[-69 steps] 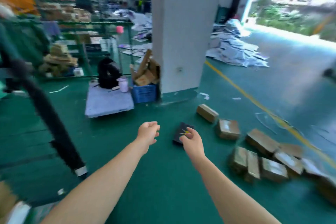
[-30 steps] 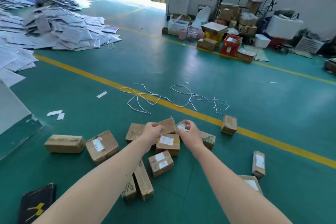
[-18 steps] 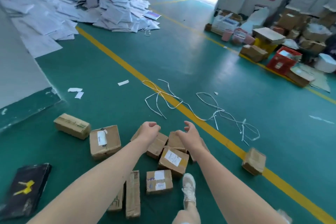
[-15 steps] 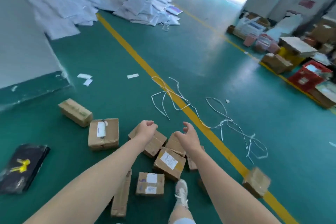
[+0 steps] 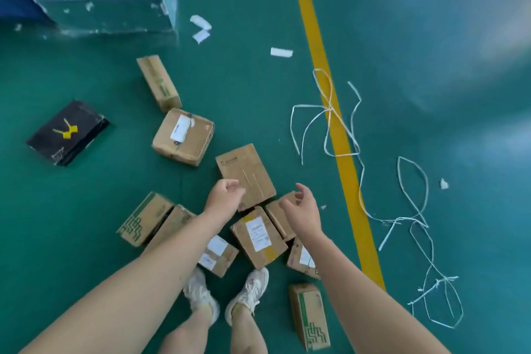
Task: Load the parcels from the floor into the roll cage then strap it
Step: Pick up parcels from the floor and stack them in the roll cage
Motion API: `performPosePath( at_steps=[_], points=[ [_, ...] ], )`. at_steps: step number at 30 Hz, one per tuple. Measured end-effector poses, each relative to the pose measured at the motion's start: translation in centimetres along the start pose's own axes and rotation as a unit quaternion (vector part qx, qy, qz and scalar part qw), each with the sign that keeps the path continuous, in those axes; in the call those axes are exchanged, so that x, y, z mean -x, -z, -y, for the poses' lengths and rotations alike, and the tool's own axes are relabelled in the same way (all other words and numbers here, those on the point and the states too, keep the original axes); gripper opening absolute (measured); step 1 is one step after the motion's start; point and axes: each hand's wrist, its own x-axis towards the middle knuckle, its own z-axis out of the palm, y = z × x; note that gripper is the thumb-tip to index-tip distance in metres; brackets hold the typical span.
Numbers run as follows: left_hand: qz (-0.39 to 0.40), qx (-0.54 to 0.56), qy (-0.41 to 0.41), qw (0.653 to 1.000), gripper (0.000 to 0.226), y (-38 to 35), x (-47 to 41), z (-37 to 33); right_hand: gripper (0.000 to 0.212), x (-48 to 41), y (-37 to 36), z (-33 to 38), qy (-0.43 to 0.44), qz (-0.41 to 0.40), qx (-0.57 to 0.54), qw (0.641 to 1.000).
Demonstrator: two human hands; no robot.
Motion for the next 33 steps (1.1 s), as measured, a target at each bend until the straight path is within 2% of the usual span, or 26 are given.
performPosePath(
  at_steps=[5,11,16,22,25,30,33],
  points=[
    [-0.011,-0.006,0.042,0.999,0.028,-3.7,-8.9,4.3,0.064,-9.4,-2.9,-3.7,-0.021,0.027,0.026,0.999],
    [-0.014,-0.013,0.081,0.996,0.024,-8.2,-20.9,13.4,0.060,-22.4,-8.8,-12.0,-0.027,0.044,0.052,0.997],
    [-0.019,-0.040,0.100,0.994,0.041,-11.6,-30.4,20.9,0.061,-32.3,-14.3,-19.3,-0.021,0.046,0.079,0.996],
    [-0.070,-0.038,0.115,0.990,0.065,-15.3,-39.1,27.6,0.080,-39.7,-20.1,-26.0,-0.011,0.041,0.081,0.996],
    [-0.084,-0.018,0.151,0.985,0.071,-16.6,-41.3,29.6,0.073,-41.7,-21.1,-28.0,-0.006,0.018,0.069,0.997],
    [-0.069,0.014,0.184,0.980,0.068,-18.2,-42.2,30.9,0.042,-43.7,-22.3,-28.8,-0.012,-0.004,0.042,0.999],
    [-0.086,0.055,0.185,0.977,0.075,-18.2,-41.6,30.8,0.044,-43.4,-22.8,-28.2,-0.018,-0.012,0.010,1.000]
  ],
)
